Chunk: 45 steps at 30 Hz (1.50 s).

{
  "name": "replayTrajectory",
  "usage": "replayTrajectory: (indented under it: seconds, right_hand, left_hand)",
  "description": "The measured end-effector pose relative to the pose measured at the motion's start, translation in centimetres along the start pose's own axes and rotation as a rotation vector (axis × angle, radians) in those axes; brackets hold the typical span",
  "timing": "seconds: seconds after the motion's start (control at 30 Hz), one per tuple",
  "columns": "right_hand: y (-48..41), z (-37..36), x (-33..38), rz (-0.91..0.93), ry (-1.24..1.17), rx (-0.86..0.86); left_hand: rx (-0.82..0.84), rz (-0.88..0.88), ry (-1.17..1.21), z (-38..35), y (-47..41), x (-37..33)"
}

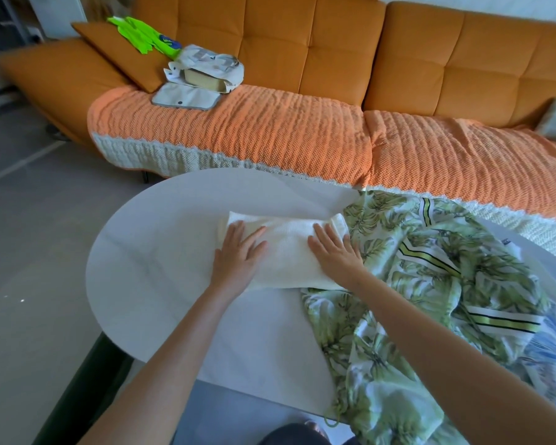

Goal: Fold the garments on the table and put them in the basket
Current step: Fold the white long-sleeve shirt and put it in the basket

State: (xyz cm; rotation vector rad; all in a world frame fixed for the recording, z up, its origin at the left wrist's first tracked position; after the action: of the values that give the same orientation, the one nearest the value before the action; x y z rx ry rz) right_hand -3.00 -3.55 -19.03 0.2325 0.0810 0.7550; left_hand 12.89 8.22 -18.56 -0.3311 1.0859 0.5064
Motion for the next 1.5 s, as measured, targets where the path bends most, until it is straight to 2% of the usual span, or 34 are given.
replayTrajectory:
  seconds: [0.07, 0.13, 0.2, 0.3, 0.47, 0.73, 0.93, 1.03, 1.3, 1.5]
  right_hand:
    - [0.1, 1.4, -1.6, -0.146, -0.293, -0.033]
    - [0.4, 2.9, -3.9, -0.323, -0.502, -0.094]
    - [0.8, 3.6, -4.8, -0.339, -0.532, -0.002]
    - [1.6, 3.4, -4.6, -0.379, -0.445, 0.201]
    - [1.5, 3.5, -3.7, -0.428, -0.482, 0.185]
    - [1.0, 4.3, 0.9, -0.236, -0.677, 0.109]
    - [0.6, 4.1, 7.5, -0.106, -0.641, 0.154]
    - [0.3, 4.3, 11.0, -0.059, -0.595, 0.145]
    - [1.4, 4.5, 20.9, 0.109, -0.558, 0.069]
    - [3.0, 4.8, 30.3, 0.335, -0.327, -0.028]
  left_hand:
    - [-0.178, 0.069, 0.153, 1.7, 0.1, -0.1]
    - [-0.285, 0.236, 0.28, 3.5, 0.0, 0.7]
    - [-0.24, 0.404, 0.317, 4.3, 0.0, 1.7]
    - [-0.171, 0.523, 0.439, 4.1, 0.0, 2.2]
    - [-0.133, 0.582, 0.642, 3.8, 0.8, 1.7]
    - [-0.163, 0.469, 0.707, 7.1, 3.8, 4.3]
    - [-0.237, 0.472, 0.685, 11.9, 9.3, 6.7]
    - [-0.258, 0.499, 0.773, 13.7, 12.3, 7.6]
    - [-0.403, 0.511, 0.803, 18.6, 19.9, 10.0]
    - [-0.529, 0.538, 0.902, 20.8, 25.9, 13.8]
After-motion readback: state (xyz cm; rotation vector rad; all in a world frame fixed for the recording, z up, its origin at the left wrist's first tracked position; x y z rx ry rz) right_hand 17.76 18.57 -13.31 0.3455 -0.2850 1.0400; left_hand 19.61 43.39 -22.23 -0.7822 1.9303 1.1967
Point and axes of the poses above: each hand's wrist, its own y-axis away from the middle knuckle, its own z-axis out of the back of the hand, x = y × z, the point moved 5 cm from there along -y, towards the middle knuckle, and after that the axes turned 12 degrees about y, right-handed, at the moved point
